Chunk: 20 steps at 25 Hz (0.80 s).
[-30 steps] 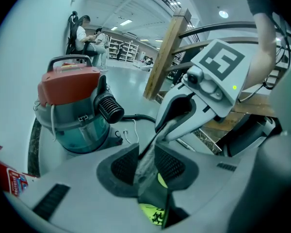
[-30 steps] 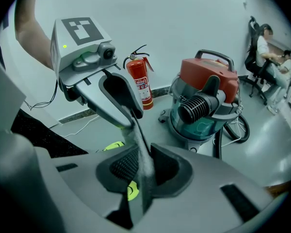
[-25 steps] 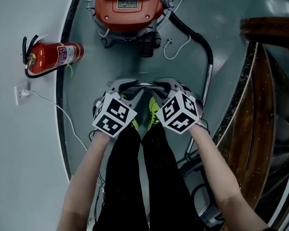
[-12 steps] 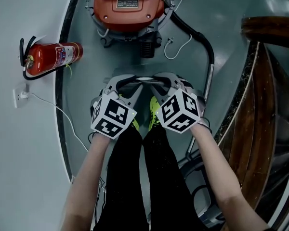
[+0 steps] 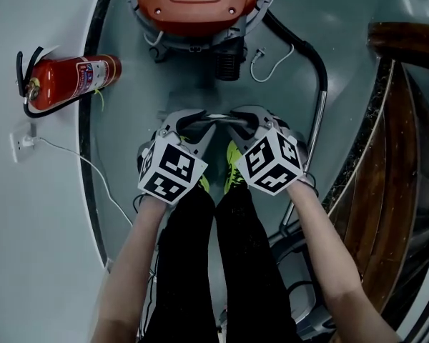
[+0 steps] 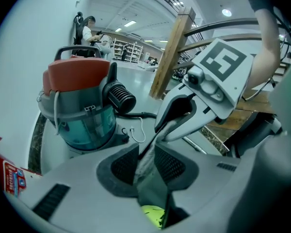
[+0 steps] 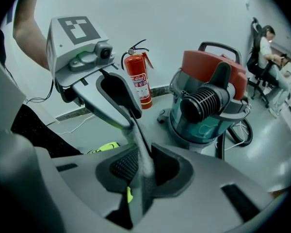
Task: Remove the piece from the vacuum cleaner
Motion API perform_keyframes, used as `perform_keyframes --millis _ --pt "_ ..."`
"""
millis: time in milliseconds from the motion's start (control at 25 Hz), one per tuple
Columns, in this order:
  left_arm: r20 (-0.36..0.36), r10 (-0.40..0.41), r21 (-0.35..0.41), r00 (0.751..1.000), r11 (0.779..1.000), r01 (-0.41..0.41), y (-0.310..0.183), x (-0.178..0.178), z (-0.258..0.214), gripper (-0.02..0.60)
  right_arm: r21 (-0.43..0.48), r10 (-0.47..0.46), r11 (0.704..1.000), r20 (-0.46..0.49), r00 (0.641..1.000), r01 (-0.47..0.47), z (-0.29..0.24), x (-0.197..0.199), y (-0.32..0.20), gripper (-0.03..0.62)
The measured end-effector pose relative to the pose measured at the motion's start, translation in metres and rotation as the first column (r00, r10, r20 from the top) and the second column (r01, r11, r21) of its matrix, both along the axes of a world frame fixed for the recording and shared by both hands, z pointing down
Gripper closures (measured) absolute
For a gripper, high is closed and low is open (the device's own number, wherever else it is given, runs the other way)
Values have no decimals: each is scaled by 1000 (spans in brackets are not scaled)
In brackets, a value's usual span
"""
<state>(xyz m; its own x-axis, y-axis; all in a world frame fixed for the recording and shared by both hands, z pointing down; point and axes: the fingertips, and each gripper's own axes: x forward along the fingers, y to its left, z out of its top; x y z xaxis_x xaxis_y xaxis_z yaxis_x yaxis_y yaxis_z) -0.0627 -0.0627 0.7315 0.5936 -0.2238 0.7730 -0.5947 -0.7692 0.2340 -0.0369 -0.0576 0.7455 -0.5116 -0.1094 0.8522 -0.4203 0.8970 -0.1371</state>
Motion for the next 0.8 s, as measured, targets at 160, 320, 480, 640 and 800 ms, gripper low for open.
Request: perform_keyframes --millis 160,320,480,640,800 --pt "-3 1 -32 1000 999 -1 8 0 13 476 -28 -7 1000 -4 1000 7 13 -1 8 520" --pt "1 8 -60 1000 998 -8 12 -1 27 476 -53 -5 999 -4 1000 5 27 -1 13 520" --pt "-5 16 -88 1000 996 -17 17 -1 41 476 -77 -4 997 -7 1000 3 39 -2 17 520" --pt "-12 34 -111 999 993 -35 20 -4 56 476 -97 -18 995 -11 1000 17 54 -4 21 520" --pt "-6 46 -128 999 991 -46 22 -4 69 476 -117 -23 993 -10 1000 21 67 -5 23 520"
